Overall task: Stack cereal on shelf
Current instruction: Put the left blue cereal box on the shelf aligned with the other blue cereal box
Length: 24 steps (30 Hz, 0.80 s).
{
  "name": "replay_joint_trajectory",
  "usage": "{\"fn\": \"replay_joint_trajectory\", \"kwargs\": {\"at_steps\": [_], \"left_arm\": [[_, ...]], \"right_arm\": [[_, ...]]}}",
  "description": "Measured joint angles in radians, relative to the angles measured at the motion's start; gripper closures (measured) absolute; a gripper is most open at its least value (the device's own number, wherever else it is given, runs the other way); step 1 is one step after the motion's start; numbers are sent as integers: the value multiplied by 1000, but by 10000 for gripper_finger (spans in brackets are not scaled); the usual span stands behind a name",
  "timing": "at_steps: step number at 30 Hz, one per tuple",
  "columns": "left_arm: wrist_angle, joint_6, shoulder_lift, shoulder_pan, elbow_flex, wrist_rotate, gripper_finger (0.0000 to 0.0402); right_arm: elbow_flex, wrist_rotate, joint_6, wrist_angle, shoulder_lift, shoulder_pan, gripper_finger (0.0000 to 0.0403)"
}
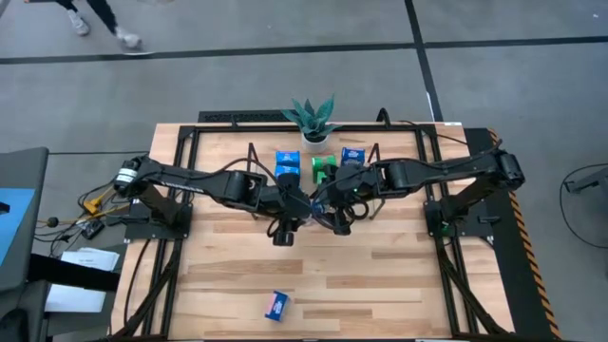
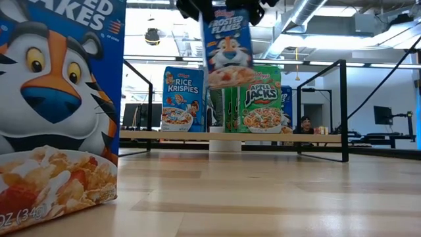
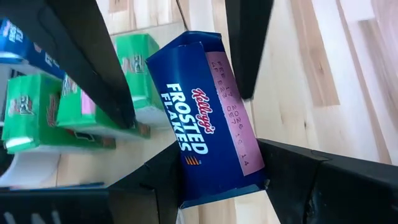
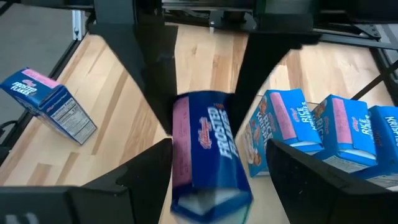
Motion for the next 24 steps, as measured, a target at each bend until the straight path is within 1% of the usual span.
{"fn": "replay_joint_trajectory", "kwargs": {"at_steps": [18, 21, 24], "left_arm": [[12, -24, 1, 0, 0, -3, 228], [17, -24, 1, 0, 0, -3, 228], [16, -24, 1, 0, 0, -4, 228]], "right_arm": [[0, 0, 5, -44, 0, 0, 123], [0, 0, 5, -44, 0, 0, 133], [0, -1, 5, -45, 0, 0, 156]]}}
